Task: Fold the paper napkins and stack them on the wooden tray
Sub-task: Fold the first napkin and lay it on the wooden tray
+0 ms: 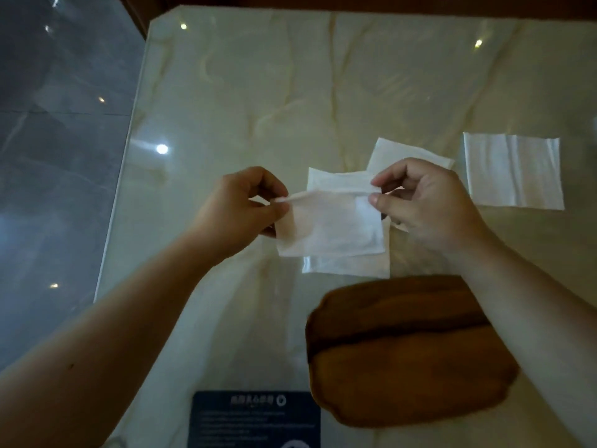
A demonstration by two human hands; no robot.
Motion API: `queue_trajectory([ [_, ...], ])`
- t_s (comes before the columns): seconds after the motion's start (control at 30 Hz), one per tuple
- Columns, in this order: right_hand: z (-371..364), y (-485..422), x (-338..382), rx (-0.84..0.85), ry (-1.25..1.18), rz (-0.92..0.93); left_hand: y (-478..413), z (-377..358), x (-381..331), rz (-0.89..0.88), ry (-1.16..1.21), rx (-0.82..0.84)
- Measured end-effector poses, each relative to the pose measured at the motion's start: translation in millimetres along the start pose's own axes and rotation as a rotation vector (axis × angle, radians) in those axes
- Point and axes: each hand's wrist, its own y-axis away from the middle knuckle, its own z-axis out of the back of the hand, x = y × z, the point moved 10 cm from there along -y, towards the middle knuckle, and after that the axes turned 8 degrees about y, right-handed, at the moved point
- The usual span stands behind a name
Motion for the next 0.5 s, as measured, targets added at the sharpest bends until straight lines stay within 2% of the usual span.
queue_trajectory([
  [0.17,38.9,48.6,-26.6,0.047,-0.055,-0.032,39.7,-51.8,-0.7,0.054,0.082,0.051],
  [0.5,60.5,121.0,-107.1,0.184,-0.186,-0.167,98.7,-134.1,36.4,0.188,0.025,0.082],
])
